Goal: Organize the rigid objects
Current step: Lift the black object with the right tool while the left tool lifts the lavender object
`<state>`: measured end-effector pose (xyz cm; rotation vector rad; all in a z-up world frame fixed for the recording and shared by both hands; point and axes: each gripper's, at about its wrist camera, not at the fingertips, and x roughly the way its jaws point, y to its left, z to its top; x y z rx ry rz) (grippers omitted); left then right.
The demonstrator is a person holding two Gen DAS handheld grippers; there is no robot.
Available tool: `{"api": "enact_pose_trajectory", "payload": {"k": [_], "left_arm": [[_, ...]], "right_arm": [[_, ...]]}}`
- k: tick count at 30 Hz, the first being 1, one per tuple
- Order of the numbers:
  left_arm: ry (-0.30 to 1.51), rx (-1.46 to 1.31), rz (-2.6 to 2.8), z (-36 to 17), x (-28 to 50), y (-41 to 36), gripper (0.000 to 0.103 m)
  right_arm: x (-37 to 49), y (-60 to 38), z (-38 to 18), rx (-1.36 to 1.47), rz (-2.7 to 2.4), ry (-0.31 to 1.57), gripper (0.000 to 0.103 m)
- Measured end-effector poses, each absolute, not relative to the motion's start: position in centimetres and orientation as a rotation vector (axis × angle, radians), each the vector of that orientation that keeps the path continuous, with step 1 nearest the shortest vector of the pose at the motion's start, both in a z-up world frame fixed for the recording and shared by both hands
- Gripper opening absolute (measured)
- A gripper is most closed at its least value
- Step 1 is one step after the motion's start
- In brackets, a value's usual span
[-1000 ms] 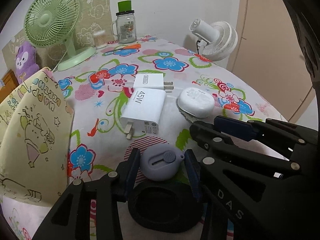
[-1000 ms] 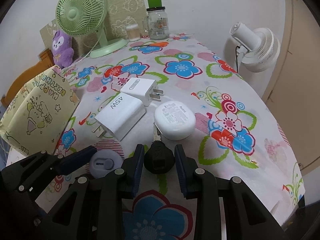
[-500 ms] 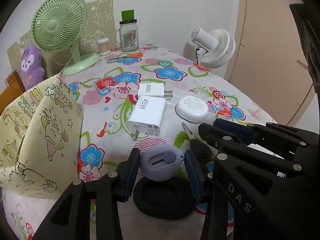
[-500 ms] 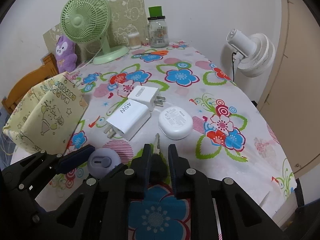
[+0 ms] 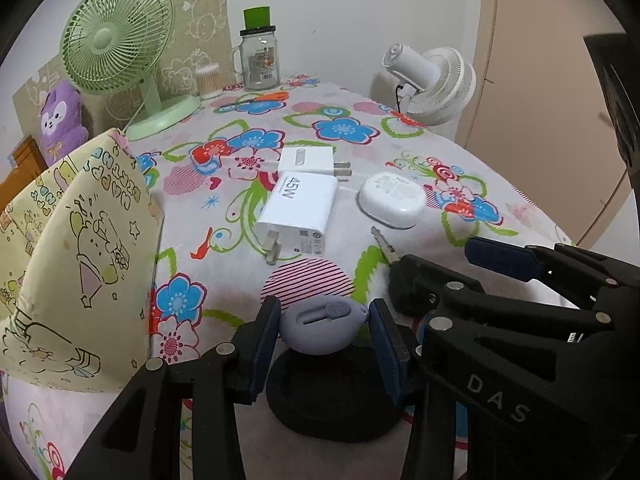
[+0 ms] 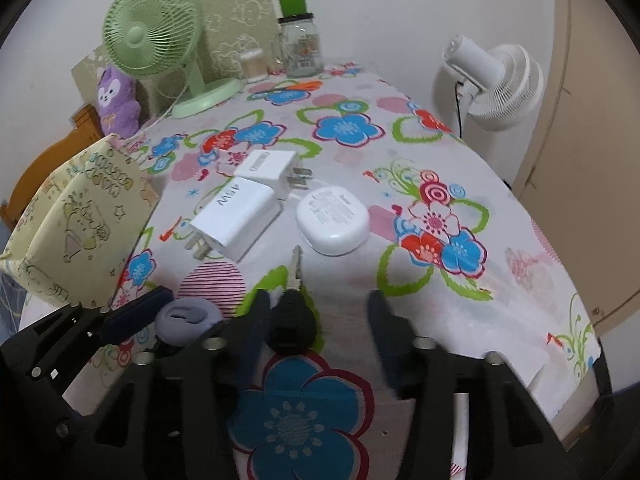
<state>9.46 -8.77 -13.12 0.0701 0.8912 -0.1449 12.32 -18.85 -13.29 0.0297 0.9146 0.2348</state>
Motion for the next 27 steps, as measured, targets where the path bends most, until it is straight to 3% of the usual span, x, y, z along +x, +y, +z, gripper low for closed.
{"api": "enact_pose_trajectory", "payload": {"k": [16, 19, 21, 27], "left_arm": [[0.900, 0.108, -0.147, -13.9, 8.4, -7.4, 0.047], [0.895, 0.118, -0.145, -13.8, 8.4, -7.6, 0.047], [0.894, 0.114, -0.149, -13.8, 8.4, -7.5, 0.047], [0.908, 0.088, -0.165, -13.7, 8.6, -7.2, 0.046]], "right_arm": [[11.9, -16.2, -14.3, -0.042, 0.218, 0.977, 0.055], [11.8, -16.2, -14.3, -0.032, 0.206, 0.973, 0.049], [11.7, -15.8, -14.2, -0.034, 0.210, 0.972, 0.037], [11.7, -15.4, -14.1, -0.017, 0.199, 0.969, 0.033]]}}
